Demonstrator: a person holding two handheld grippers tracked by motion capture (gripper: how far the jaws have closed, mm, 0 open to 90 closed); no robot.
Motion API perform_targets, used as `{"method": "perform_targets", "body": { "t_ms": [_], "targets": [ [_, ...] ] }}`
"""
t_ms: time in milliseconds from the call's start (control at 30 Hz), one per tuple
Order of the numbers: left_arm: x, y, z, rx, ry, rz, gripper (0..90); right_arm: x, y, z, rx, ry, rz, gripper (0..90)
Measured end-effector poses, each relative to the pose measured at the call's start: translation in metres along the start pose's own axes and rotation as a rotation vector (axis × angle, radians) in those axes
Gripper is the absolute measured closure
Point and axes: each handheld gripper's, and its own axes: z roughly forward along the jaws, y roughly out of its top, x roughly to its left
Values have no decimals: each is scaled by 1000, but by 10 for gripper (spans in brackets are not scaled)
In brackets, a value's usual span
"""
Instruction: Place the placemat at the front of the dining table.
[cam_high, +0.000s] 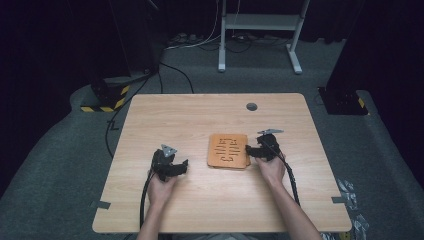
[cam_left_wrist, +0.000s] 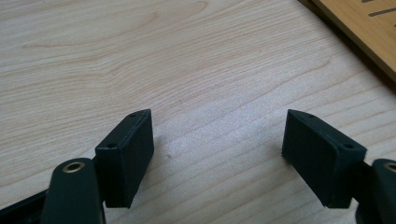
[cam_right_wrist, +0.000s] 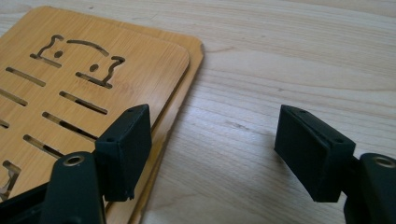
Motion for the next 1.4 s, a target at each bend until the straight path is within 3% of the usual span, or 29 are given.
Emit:
{"method": "perform_targets", "body": {
  "t_ms": [467, 900, 1033, 1100, 1400],
  "targets": [
    [0, 0, 0, 0, 0, 0, 249, 11, 1, -1, -12, 18, -29, 270],
    [0, 0, 0, 3, -7, 3, 228, 16, 0, -2, -15, 39, -28, 263],
    [-2, 1, -1, 7, -32, -30, 230, 15, -1, -4, -20, 43, -25, 262],
    [-3, 1, -1, 5, -38, -16, 229, 14, -1, -5, -25, 42, -27, 262],
    [-6, 4, -6, -19, -84, -50, 241, 9, -5, -13, -37, 39, -28, 258]
  ]
}}
